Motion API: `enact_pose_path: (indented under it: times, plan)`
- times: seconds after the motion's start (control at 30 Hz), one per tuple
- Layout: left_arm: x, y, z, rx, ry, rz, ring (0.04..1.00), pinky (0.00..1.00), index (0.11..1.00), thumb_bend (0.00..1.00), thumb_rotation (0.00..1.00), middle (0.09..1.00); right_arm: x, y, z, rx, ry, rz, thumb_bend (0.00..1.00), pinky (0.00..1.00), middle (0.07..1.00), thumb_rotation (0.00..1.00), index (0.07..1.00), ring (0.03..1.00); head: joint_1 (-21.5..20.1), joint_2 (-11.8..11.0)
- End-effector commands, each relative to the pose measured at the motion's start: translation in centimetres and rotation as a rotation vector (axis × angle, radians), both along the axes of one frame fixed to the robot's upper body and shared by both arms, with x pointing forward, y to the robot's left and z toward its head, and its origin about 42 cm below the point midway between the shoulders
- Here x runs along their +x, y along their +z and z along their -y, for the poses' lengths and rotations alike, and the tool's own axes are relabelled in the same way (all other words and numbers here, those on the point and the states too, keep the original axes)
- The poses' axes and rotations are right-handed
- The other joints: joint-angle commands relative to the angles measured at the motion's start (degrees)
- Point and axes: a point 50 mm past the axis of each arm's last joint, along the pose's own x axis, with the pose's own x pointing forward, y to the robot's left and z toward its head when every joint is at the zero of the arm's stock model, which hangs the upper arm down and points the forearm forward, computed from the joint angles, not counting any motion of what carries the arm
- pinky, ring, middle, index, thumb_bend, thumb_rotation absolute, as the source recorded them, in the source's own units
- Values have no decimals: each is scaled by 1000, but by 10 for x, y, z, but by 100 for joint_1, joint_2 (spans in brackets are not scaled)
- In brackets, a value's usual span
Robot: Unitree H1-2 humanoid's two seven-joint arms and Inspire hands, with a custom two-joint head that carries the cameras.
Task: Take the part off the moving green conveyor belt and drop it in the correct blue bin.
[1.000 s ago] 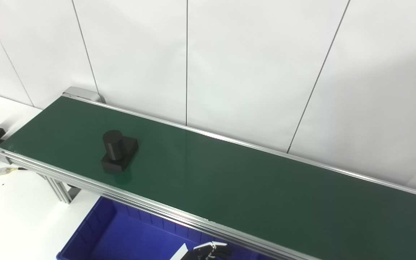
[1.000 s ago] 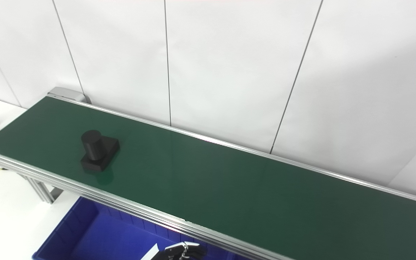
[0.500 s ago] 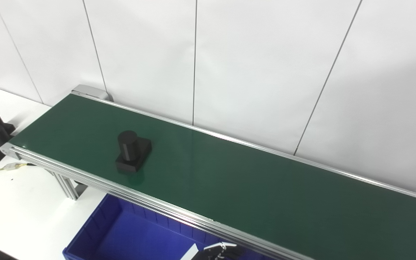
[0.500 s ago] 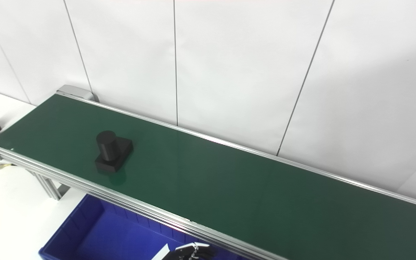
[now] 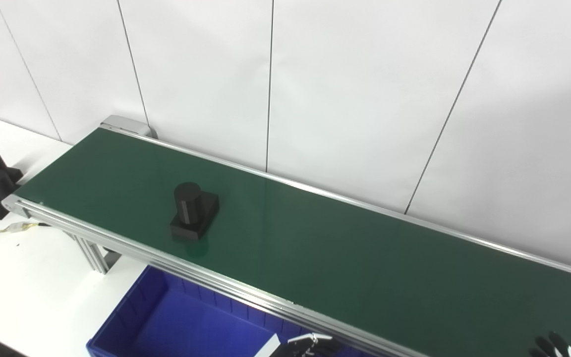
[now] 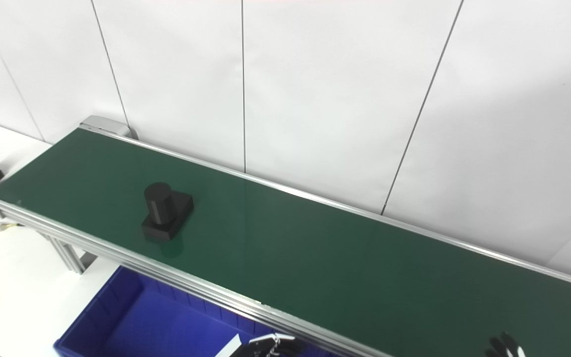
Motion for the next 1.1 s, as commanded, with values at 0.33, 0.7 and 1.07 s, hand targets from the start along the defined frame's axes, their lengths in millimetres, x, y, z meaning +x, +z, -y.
enact_pose_path:
  times: [0.33,0.7,1.07]
  plan:
    - [18,10,-3,-19,8,72,759,694,772,1000,199,793,56,34,-12,-65,89,41,631,764,858,365,908,807,-518,177]
    - [19,13,-17,-18,15,76,771,691,779,996,200,806,90,48,-41,-65,140,39,714,717,831,260,871,758,-1205,327]
    - [22,17,-34,-15,16,76,778,699,782,967,191,814,121,68,-73,-87,154,27,778,695,819,335,871,761,-1957,552]
